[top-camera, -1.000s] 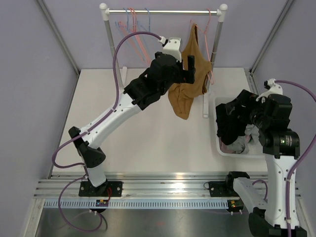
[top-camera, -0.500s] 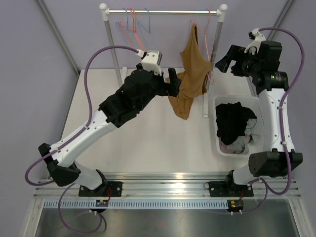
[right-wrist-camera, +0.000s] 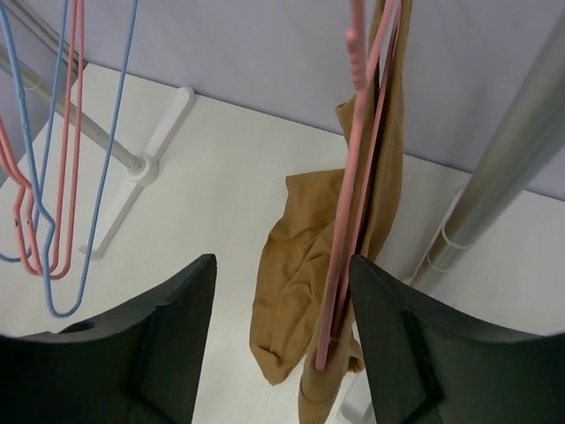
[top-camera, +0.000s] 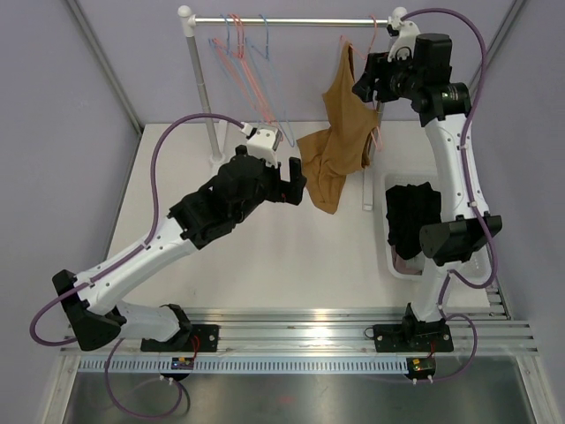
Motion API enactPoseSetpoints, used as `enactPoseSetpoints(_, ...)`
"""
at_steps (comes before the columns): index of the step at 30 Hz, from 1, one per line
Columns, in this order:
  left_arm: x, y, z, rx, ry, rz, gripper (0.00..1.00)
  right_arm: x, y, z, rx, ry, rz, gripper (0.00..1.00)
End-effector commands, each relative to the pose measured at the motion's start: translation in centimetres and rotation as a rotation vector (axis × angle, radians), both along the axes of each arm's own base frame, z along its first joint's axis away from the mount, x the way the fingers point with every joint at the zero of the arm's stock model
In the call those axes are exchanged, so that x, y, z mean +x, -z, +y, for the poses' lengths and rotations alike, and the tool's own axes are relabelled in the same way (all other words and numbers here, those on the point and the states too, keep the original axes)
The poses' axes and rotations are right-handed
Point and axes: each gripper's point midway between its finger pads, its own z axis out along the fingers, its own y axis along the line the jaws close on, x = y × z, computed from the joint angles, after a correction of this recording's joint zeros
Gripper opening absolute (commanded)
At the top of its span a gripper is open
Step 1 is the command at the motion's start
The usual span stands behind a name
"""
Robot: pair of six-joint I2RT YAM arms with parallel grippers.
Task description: Remove the tank top from the hanger
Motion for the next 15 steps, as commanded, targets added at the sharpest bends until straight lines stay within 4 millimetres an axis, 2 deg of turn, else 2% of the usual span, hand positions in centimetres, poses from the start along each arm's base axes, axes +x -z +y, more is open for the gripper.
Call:
enactPoseSetpoints(1, -0.6, -1.1, 1.3, -0.013, -0.009, -0.033, 0.99, 1.4, 0.3, -0.7, -0.103, 0.058, -0.019, 0.67)
enactPoseSetpoints(2, -0.6, -1.0, 1.6, -0.004, -0.017, -0.033, 0.99, 1.9, 0.7, -1.2, -0.120, 0.094, -0.016, 0.65)
enactPoseSetpoints(6, -0.9, 0.0, 2.3, 0.034, -0.021, -0.028, 0.99, 2.9, 1.8, -1.1, -0.136, 0.107, -0.005, 0.59)
enactPoseSetpoints(8, -1.0, 0.6, 2.6, 0.054, -0.025, -0.024, 0.99, 2.9, 2.1, -0.8, -0.142, 0.100, 0.000, 0.47)
enactPoseSetpoints(10, -1.0, 0.8, 2.9, 0.059, -0.029, -0.026, 0.99, 2.9, 2.2, -0.4, -0.146, 0.093, -0.002, 0.43)
enactPoseSetpoints(12, -1.0, 1.3, 3.0, 0.071, -0.032, -0.022, 0.99, 2.9, 2.2, 0.0, -0.152, 0.089, -0.004, 0.26)
enactPoseSetpoints(14, -1.1, 1.6, 3.1, 0.081, -0.031, -0.016, 0.99, 2.9, 2.2, 0.2, -0.154, 0.089, -0.006, 0.17)
enactPoseSetpoints(15, -1.1, 1.7, 3.1, 0.083, -0.030, -0.014, 0.99, 2.7, 1.9, 0.4, -0.155, 0.089, -0.011, 0.17)
